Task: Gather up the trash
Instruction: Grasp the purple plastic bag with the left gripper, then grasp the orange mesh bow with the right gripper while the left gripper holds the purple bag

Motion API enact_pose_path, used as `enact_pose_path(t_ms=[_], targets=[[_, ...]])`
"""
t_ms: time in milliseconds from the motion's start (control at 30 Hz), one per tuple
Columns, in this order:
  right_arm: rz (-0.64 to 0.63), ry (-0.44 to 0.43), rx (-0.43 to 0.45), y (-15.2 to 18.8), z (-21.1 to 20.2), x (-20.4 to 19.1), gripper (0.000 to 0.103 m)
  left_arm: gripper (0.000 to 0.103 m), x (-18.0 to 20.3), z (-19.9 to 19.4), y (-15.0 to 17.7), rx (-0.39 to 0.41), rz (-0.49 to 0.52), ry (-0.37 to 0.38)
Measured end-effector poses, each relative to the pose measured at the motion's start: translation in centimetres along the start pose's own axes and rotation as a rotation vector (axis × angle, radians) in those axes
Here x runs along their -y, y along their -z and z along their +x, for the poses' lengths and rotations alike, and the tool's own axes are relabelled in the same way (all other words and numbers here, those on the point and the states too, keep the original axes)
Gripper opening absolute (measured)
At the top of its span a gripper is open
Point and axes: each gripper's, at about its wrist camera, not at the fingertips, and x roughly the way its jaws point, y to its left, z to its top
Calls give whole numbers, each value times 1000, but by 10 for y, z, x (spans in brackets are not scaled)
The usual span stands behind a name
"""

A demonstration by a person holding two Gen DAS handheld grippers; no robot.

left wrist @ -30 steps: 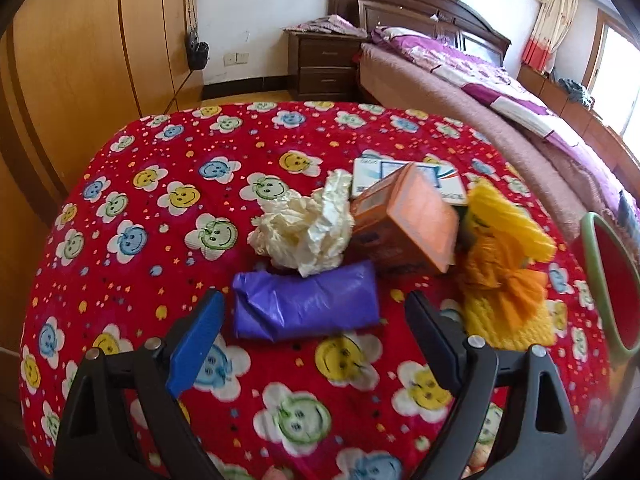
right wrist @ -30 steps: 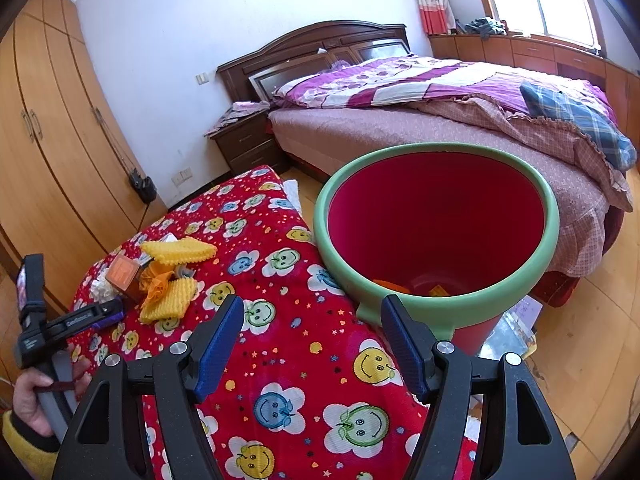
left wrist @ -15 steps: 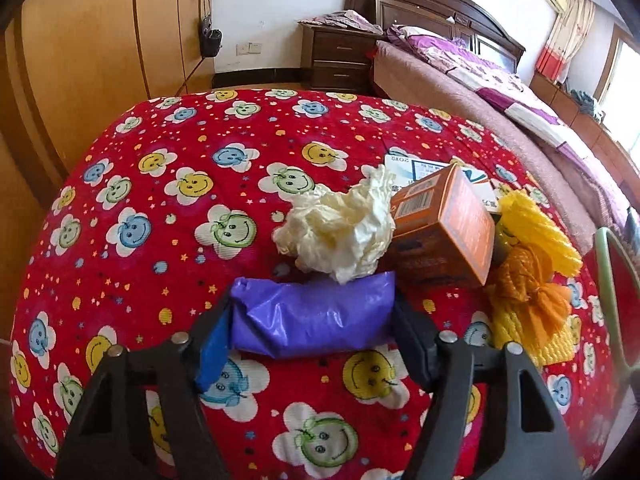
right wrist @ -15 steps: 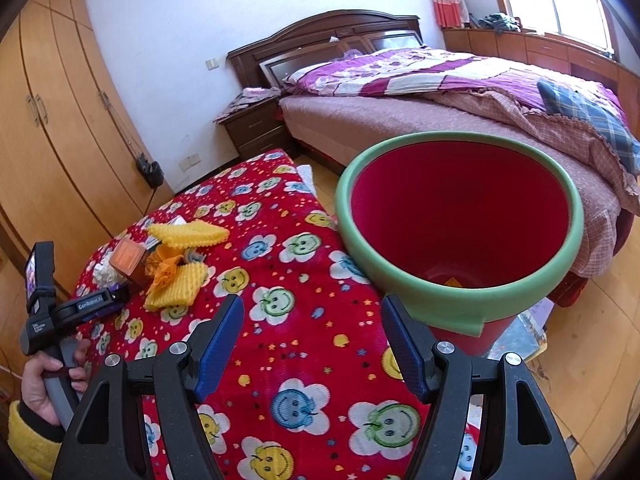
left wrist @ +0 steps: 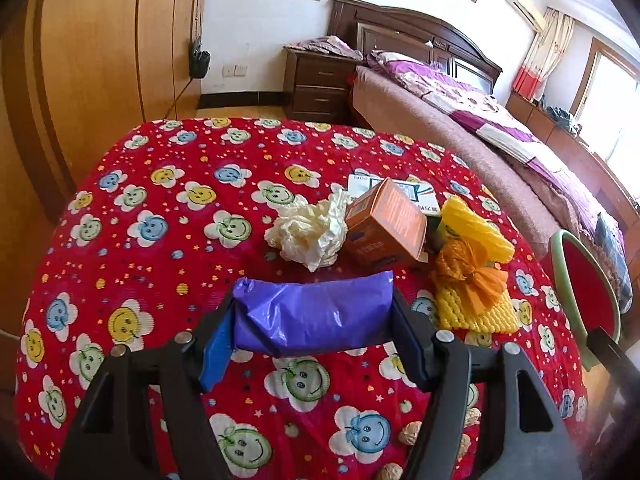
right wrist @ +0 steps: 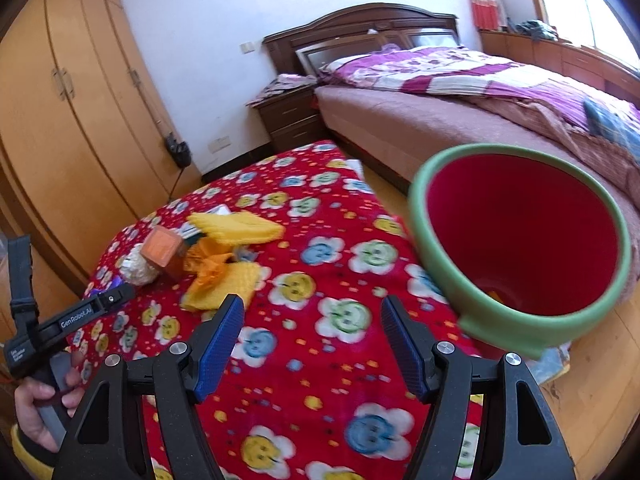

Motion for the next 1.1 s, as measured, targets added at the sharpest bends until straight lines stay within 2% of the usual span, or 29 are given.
enact_pose_path(t_ms=[300,467,700,900,967,1000,1067,1100], targets=[[-123,-104,-49,-14,35,-54,72,69,-16,-2,0,5,-31,-17],[-190,-120,-90,-16,63,-81,72,69,-23,0,-3,5,-44,-15],[-238,-77,-131,-25,104,-99,72,69,-28,4,-11,18,-49,18],[-298,-19,-126,-29,129,-108,72,69,-34,8,-13,14,-54,47],[-319,1,-108,-29,131,-110,60,69,-37,9,-13,13,-61,52],[-320,2,-113,-29,132,-111,49,69,-38,10,-13,11,-64,54],[-329,19,-108,-28,133,-110,37,69,-40,11,-11,9,-69,58],[-334,22,-107,-28,132,-109,25,69,-41,11,-10,7,-70,60]])
